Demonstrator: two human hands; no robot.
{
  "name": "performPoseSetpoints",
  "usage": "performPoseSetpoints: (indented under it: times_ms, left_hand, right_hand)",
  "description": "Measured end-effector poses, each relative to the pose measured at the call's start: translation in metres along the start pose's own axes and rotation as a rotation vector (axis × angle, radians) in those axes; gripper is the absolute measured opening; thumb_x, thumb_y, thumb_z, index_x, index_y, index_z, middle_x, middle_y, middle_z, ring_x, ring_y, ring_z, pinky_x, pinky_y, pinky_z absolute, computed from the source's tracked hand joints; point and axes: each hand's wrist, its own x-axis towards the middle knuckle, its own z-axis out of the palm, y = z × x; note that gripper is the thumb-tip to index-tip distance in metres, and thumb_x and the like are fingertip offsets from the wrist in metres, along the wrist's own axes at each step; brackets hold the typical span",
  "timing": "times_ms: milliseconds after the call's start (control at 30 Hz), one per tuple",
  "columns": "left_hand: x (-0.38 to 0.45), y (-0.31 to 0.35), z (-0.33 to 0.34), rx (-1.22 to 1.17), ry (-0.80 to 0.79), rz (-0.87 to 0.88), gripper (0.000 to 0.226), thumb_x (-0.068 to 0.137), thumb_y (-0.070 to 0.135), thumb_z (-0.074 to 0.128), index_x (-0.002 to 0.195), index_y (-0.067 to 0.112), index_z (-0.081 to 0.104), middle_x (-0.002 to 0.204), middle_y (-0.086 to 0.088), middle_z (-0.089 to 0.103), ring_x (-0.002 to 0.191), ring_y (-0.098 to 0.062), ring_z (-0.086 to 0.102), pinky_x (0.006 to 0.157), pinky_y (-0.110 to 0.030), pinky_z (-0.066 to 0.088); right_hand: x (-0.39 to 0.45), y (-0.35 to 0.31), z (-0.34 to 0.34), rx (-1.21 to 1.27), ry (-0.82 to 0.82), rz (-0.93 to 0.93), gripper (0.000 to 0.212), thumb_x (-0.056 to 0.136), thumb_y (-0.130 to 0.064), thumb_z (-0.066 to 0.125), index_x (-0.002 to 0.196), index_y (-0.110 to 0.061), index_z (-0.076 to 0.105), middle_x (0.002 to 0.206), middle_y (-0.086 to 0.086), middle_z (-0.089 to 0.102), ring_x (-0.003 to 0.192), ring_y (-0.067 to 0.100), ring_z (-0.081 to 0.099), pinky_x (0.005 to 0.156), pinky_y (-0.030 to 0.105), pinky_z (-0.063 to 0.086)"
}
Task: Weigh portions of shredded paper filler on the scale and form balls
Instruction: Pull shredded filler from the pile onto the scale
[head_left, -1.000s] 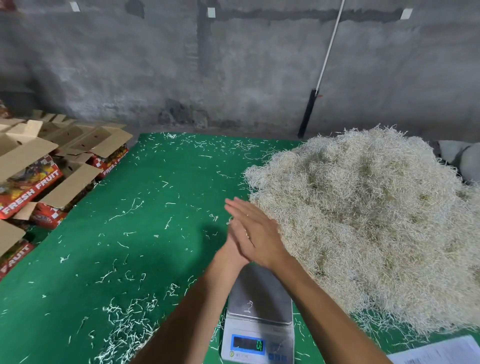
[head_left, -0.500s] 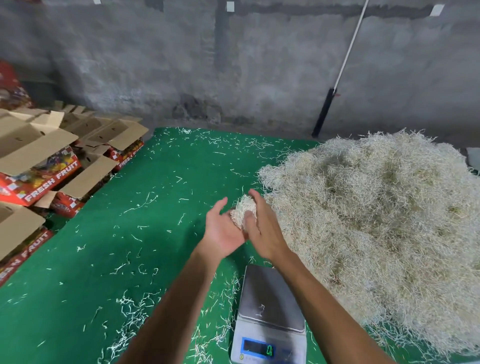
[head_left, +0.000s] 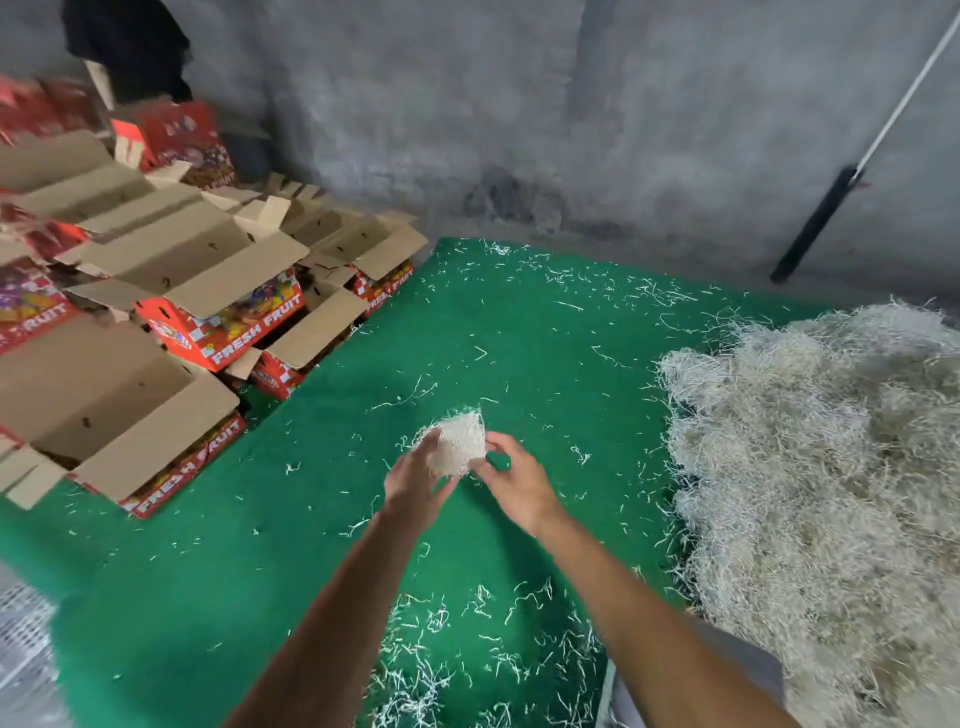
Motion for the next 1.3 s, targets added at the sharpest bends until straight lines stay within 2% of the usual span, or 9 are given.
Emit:
performPoseSetpoints:
  times_ms: [100, 200, 367, 500, 600, 800, 933, 1167, 1300]
  left_hand:
    - [0.032, 0.008, -0.03, -0.113, 0.119, -0.006, 0.061, 0.083, 0.045, 0.077, 0.133, 0.017, 0.055, 0.137, -0.012, 0.056, 0.13, -0.032, 0.051, 0.099, -0.046, 0.053]
    - [0.056, 0.006, -0.051, 0.019, 0.127, 0.086, 0.072, 0.086, 0.047, 0.072, 0.144, 0.013, 0.045, 0.145, -0.012, 0.051, 0.131, -0.03, 0.053, 0.101, -0.048, 0.053]
    - [0.076, 0.0, -0.069, -0.066, 0.242, 0.02, 0.032, 0.087, 0.042, 0.075, 0.11, 0.024, 0.062, 0.127, -0.004, 0.059, 0.12, -0.025, 0.058, 0.091, -0.05, 0.057]
    - [0.076, -0.007, -0.065, -0.003, 0.121, 0.055, 0.046, 0.092, 0.047, 0.066, 0.132, 0.024, 0.058, 0.134, -0.002, 0.06, 0.121, -0.022, 0.058, 0.098, -0.045, 0.052]
    - [0.064, -0.002, -0.053, -0.097, 0.04, 0.029, 0.029, 0.093, 0.043, 0.066, 0.12, 0.031, 0.066, 0.129, 0.001, 0.065, 0.12, -0.019, 0.06, 0.099, -0.049, 0.053]
    - [0.016, -0.006, -0.018, -0.097, -0.127, 0.082, 0.031, 0.096, 0.041, 0.062, 0.125, 0.03, 0.064, 0.129, 0.001, 0.067, 0.12, -0.019, 0.061, 0.102, -0.051, 0.051]
    - [-0.025, -0.027, 0.009, -0.031, -0.285, 0.115, 0.066, 0.08, 0.054, 0.073, 0.136, 0.022, 0.056, 0.132, -0.003, 0.065, 0.123, -0.02, 0.06, 0.102, -0.049, 0.051]
    - [-0.09, -0.106, 0.082, 0.561, -0.358, 0.364, 0.011, 0.098, 0.03, 0.062, 0.106, 0.023, 0.066, 0.111, -0.006, 0.074, 0.094, -0.016, 0.072, 0.085, -0.037, 0.06]
    - [-0.112, -0.17, 0.118, 0.974, -0.527, 0.523, 0.029, 0.084, 0.045, 0.077, 0.105, 0.026, 0.069, 0.101, 0.009, 0.073, 0.091, -0.002, 0.069, 0.085, -0.024, 0.055]
  right_hand:
    - [0.022, 0.013, 0.034, 0.055, -0.159, 0.087, 0.049, 0.108, -0.022, 0.052, 0.155, -0.032, 0.042, 0.159, -0.007, 0.045, 0.105, 0.007, 0.062, 0.098, 0.037, 0.054]
    - [0.041, 0.022, 0.058, 0.048, -0.257, 0.166, 0.058, 0.108, -0.008, 0.043, 0.159, -0.034, 0.035, 0.164, -0.008, 0.038, 0.115, 0.014, 0.065, 0.09, 0.032, 0.057]
    - [0.062, 0.029, 0.084, 0.024, -0.278, 0.185, 0.058, 0.108, -0.011, 0.042, 0.159, -0.038, 0.034, 0.163, -0.006, 0.038, 0.113, 0.019, 0.063, 0.098, 0.04, 0.053]
    - [0.065, 0.026, 0.083, 0.037, -0.199, 0.18, 0.048, 0.11, -0.024, 0.046, 0.156, -0.034, 0.041, 0.157, -0.002, 0.046, 0.127, 0.022, 0.059, 0.111, 0.047, 0.047]
    - [0.058, 0.015, 0.067, 0.041, -0.157, 0.141, 0.043, 0.11, -0.03, 0.048, 0.153, -0.034, 0.046, 0.151, -0.004, 0.051, 0.133, 0.017, 0.052, 0.117, 0.041, 0.04]
    - [0.018, -0.008, 0.015, 0.101, -0.046, 0.019, 0.039, 0.107, -0.04, 0.054, 0.146, -0.036, 0.052, 0.139, -0.015, 0.059, 0.118, 0.007, 0.06, 0.111, 0.033, 0.043]
    - [-0.035, -0.008, -0.03, 0.092, 0.072, -0.071, 0.039, 0.105, -0.044, 0.055, 0.143, -0.037, 0.054, 0.14, -0.016, 0.061, 0.108, -0.002, 0.065, 0.104, 0.034, 0.05]
    - [-0.166, 0.052, -0.141, -0.337, 0.402, -0.07, 0.055, 0.099, -0.063, 0.05, 0.145, -0.033, 0.055, 0.145, -0.007, 0.059, 0.129, 0.013, 0.057, 0.107, 0.039, 0.048]
    - [-0.24, 0.104, -0.219, -0.488, 0.624, 0.042, 0.049, 0.098, -0.05, 0.066, 0.137, -0.02, 0.063, 0.136, 0.004, 0.066, 0.12, 0.025, 0.062, 0.091, 0.029, 0.049]
